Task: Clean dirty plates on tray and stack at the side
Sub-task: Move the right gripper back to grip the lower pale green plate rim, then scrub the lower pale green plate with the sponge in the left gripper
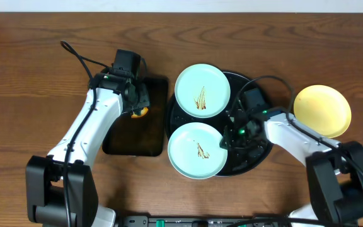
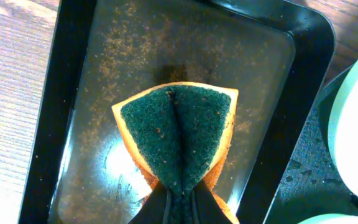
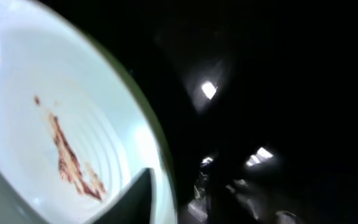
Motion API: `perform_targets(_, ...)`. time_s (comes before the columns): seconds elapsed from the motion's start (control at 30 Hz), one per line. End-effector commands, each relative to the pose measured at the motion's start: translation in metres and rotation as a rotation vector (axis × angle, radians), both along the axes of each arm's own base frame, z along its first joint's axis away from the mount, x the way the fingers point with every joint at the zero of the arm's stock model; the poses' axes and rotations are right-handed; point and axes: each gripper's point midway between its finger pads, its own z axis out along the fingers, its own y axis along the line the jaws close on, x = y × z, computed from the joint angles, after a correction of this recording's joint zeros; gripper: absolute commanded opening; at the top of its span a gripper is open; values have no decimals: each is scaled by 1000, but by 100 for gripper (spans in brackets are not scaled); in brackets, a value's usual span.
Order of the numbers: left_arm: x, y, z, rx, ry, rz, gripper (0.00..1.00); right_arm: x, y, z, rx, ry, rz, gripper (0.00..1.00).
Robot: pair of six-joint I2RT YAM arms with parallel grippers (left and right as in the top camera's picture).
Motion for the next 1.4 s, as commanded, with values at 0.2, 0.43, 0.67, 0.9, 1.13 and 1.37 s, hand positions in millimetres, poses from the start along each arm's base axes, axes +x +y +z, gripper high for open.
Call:
perform_targets(0.2, -3, 1, 2, 5, 1, -9, 8, 2, -14, -14, -99, -4, -26, 1)
perform_targets(0.43, -5, -17, 2, -90, 13, -43, 8, 25, -53, -1, -228, -97, -95, 1)
perform_targets(0.67, -5, -74, 16, -324, -17, -226, 8, 50, -102, 40, -415, -286, -179, 1)
perform_targets(0.9, -29, -148, 25, -404, -34, -458, 7, 38, -102, 32, -416, -228, -158, 1)
perform_targets(1.13, -56, -206, 15, -336, -61, -590, 7, 26, -105, 11, -445, -147, -138, 1)
perform_targets(1.37, -85, -246, -21, -347, 45, -570, 7, 26, -105, 8, -448, -138, -137, 1)
